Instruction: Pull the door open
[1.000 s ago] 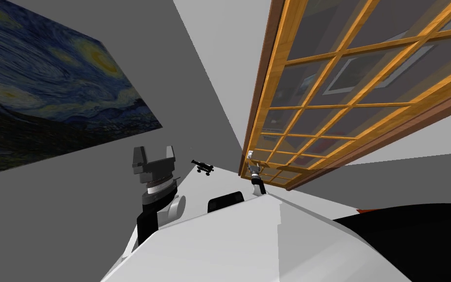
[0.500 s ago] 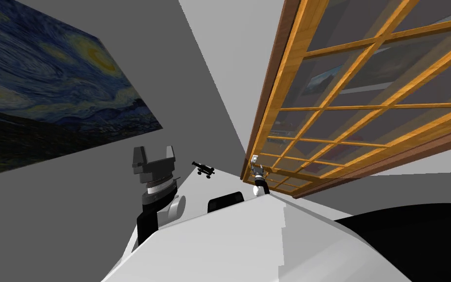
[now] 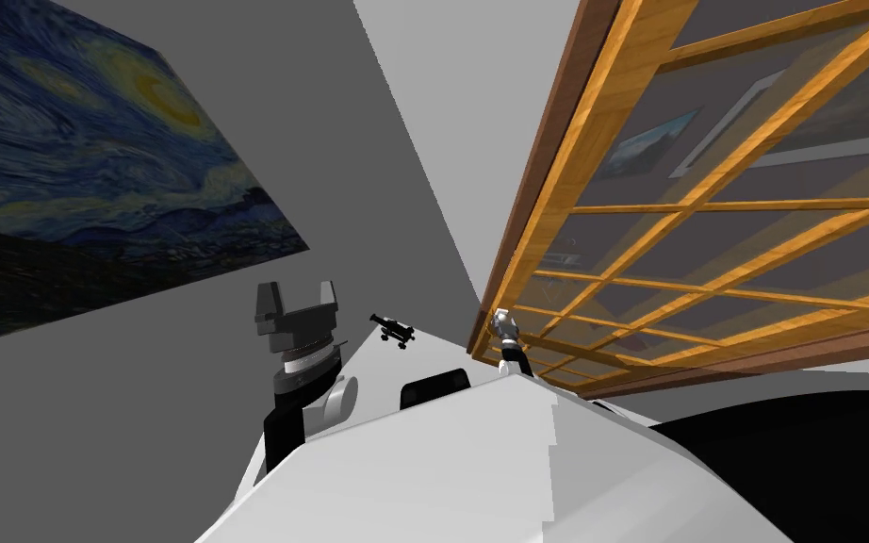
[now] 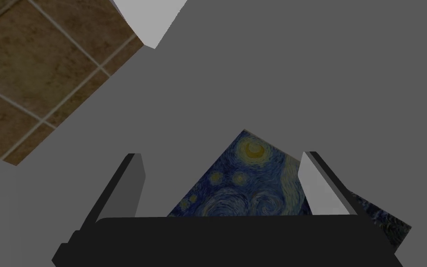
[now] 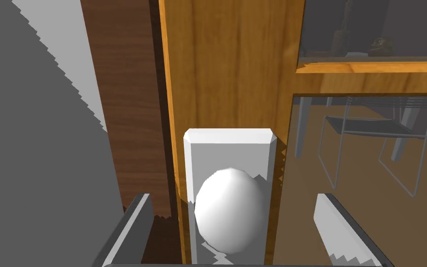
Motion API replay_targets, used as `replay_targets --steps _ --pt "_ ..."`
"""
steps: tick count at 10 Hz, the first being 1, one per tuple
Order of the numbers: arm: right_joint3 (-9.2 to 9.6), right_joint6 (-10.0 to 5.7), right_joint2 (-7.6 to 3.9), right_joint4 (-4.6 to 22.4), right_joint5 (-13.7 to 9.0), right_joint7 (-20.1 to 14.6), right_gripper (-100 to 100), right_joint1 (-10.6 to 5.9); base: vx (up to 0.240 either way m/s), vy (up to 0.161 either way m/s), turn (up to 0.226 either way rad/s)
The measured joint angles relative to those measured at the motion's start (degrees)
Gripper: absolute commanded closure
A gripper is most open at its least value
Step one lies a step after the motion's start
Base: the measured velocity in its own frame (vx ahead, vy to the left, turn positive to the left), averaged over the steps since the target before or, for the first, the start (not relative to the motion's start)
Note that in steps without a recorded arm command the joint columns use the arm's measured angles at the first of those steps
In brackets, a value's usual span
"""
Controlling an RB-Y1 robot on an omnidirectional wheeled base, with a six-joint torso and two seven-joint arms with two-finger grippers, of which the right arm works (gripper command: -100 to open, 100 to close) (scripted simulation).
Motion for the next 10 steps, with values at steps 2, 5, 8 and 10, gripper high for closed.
replay_targets --steps 2,5,8,10 --pt "0.0 -0.03 -0.03 0.0 0.0 -0.1 100 0.0 -0.022 -0.001 -0.012" --pt "0.01 0.09 -0.03 0.0 0.0 0.0 100 -0.01 -0.011 0.001 0.007" --pt "0.38 0.13 -0.45 -0.3 0.2 -0.3 100 0.07 -0.109 0.007 0.041" --pt "1.58 -0.03 -0.96 -0.5 0.8 -1.2 100 0.12 -0.222 0.005 0.074"
